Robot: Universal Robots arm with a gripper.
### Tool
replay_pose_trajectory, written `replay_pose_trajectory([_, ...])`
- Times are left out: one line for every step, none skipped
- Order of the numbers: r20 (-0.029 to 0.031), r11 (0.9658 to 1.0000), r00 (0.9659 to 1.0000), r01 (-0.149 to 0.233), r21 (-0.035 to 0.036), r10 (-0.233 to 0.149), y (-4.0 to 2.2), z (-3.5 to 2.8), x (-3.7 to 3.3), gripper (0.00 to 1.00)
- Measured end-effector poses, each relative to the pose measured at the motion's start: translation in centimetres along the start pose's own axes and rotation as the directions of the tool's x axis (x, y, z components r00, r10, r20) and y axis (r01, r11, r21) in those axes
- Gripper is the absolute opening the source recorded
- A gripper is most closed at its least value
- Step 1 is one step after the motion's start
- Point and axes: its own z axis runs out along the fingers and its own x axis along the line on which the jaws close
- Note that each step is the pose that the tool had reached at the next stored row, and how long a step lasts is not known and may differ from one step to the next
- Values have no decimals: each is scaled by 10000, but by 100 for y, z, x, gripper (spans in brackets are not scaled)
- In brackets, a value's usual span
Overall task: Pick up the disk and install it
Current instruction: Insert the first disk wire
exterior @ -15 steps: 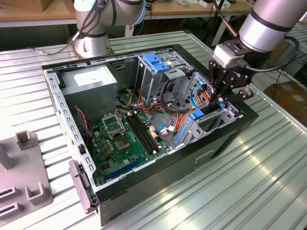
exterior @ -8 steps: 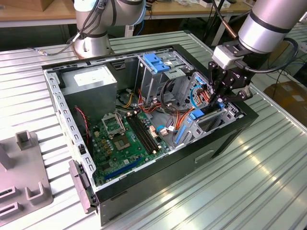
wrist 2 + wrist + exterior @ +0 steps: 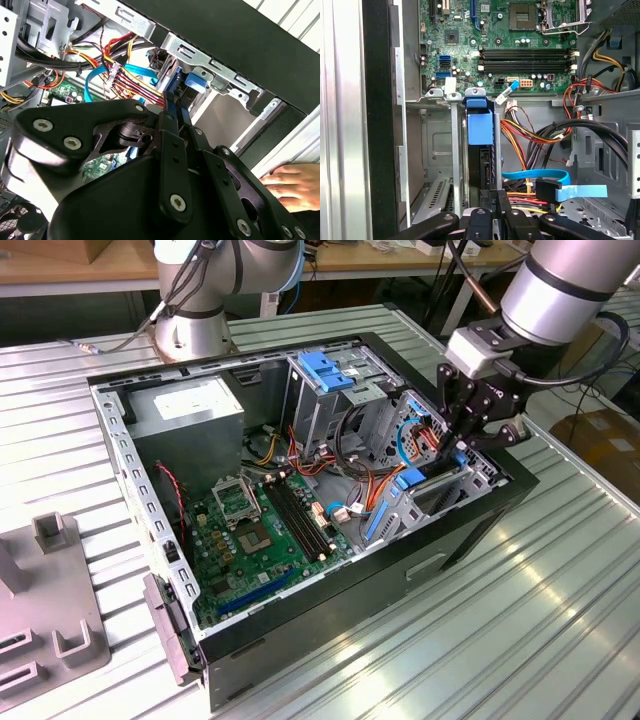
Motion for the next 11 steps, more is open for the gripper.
replay_pose_trajectory([-1,10000,10000,0,0,0,0,-1,8,16])
replay_pose_trajectory([-1,10000,10000,-1,0,1,0,-1,11,16])
replay_pose_trajectory([-1,10000,10000,0,0,0,0,-1,11,16])
replay_pose_trajectory([-1,10000,10000,0,0,0,0,0,12,16])
replay_pose_trajectory([0,10000,10000,0,0,0,0,1,13,16])
replay_pose_trajectory([1,10000,10000,0,0,0,0,4,13,16])
replay_pose_trajectory([2,10000,10000,0,0,0,0,19,15,16])
replay_pose_trajectory([0,10000,10000,-1,0,1,1,27,15,16])
replay_pose_trajectory([0,10000,10000,0,0,0,1,33,15,16])
replay_pose_trajectory([-2,10000,10000,-1,0,1,1,41,16,16])
replay_pose_trajectory([-1,10000,10000,0,0,0,1,47,16,16])
